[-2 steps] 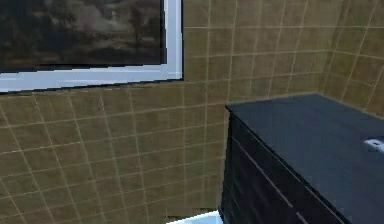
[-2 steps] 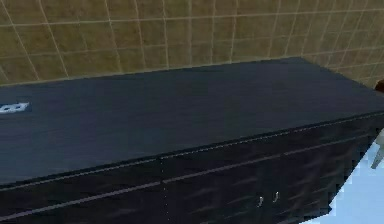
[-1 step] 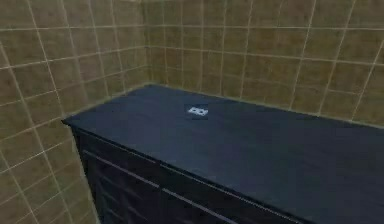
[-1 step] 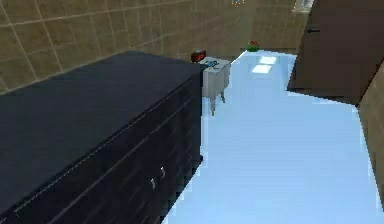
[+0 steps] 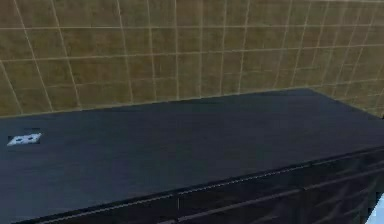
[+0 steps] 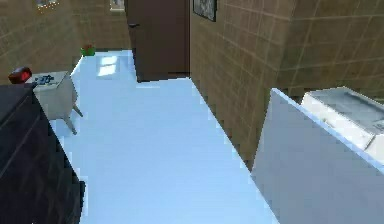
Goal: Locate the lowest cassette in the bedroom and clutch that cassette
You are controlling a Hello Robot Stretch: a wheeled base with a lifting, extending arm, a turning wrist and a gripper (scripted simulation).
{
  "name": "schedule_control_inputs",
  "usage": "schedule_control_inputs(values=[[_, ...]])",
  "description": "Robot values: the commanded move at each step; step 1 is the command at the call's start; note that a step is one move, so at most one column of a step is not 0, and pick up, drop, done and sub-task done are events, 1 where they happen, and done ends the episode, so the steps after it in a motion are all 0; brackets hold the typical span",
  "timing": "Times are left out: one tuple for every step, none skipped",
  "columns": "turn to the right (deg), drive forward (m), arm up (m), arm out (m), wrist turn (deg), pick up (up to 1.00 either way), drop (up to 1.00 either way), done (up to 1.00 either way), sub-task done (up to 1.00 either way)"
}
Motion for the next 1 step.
schedule_control_inputs(values=[[45.0,0.00,0.00,0.00,0.0,0.00,0.00,0.00,0.00]])
